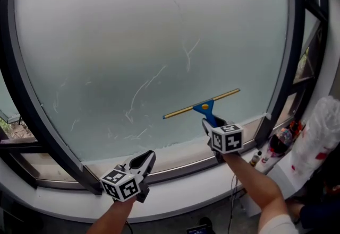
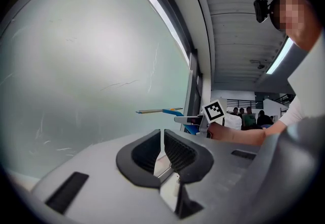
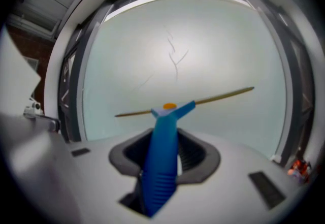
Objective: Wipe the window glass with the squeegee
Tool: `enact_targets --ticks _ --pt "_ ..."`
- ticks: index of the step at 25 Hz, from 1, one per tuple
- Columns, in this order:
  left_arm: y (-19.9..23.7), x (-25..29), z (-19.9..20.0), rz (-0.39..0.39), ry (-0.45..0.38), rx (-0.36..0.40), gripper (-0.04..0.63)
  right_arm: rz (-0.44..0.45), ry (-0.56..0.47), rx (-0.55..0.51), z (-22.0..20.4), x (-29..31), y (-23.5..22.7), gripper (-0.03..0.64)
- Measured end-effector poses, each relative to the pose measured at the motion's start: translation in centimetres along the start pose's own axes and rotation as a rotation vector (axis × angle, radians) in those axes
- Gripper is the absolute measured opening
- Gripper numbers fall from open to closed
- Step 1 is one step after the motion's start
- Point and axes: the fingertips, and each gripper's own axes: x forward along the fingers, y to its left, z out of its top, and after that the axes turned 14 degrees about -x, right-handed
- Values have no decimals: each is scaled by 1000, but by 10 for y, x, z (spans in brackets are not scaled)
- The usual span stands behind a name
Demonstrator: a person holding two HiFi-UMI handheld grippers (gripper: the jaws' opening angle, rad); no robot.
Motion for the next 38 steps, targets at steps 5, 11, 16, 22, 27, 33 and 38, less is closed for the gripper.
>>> enact_targets --ticks 5,11,16,22,27,33,38 --pt "-18 65 36 13 -68 24 46 4 -81 -34 57 19 -71 148" --pt "-43 136 68 25 -128 82 46 32 -222 -93 137 34 -131 147" --pt "-62 168 104 19 -165 148 46 51 -335 -127 211 37 -160 148" --pt "-87 171 158 -21 -174 249 46 17 -458 -148 301 25 -170 147" --pt "-101 168 198 -45 -211 300 46 -1 -526 -126 362 16 -180 148" --pt "-111 175 231 -45 -240 362 46 -29 -596 -90 420 8 -211 147" --pt "-124 190 249 -47 -246 416 46 -83 -616 -111 459 8 -237 148"
